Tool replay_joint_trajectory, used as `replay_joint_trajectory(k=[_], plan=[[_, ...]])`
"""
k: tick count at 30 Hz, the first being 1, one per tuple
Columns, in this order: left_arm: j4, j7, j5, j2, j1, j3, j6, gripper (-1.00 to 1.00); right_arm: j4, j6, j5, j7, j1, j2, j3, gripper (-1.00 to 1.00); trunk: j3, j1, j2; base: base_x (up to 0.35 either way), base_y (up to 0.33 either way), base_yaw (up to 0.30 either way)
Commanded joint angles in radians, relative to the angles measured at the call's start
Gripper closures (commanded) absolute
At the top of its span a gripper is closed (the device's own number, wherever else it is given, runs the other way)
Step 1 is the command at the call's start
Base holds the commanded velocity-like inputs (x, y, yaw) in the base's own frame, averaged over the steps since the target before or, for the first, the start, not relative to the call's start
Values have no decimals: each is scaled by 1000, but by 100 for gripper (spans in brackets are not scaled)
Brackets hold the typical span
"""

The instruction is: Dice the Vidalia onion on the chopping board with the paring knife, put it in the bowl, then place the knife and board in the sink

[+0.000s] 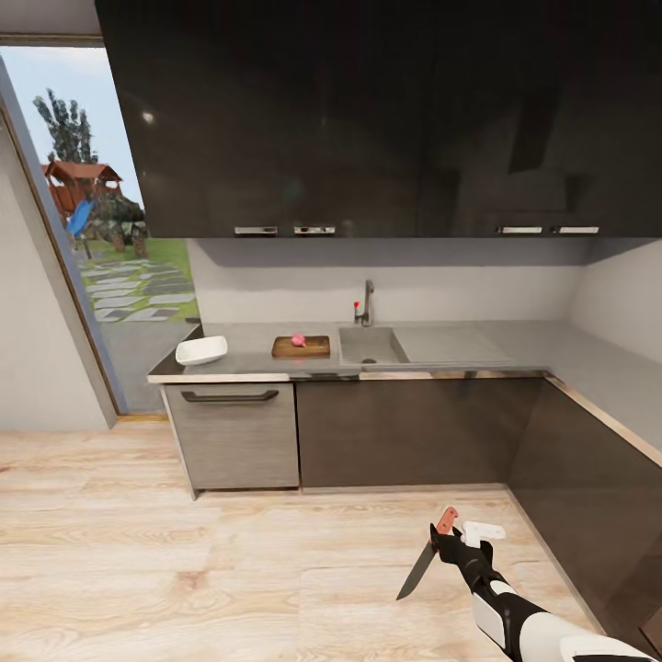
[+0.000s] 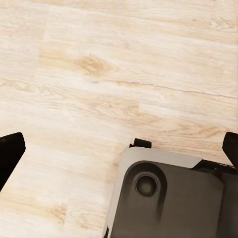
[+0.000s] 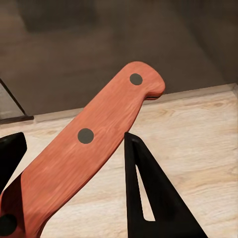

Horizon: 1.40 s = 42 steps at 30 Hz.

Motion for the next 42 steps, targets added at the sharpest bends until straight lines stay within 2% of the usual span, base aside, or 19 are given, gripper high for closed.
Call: replay_joint_trajectory(k=[1,23,35,42], plan=[[1,3,4,0,0,-4,-3,-100,1,-3,-10,7,0,0,1,100,-1,0,-1,0,0,0],[1,4,4,2,0,-3,-3,-100,1,-3,-11,6,-1,1,1,100,-1,0,-1,3,2,0],[1,4,4,5,0,-3,-3,-100,1,-3,-10,6,0,1,1,100,-1,0,-1,196,115,7],[1,4,4,5,0,-3,-3,-100,1,-3,-10,5,0,1,1,100,-1,0,-1,245,169,167]])
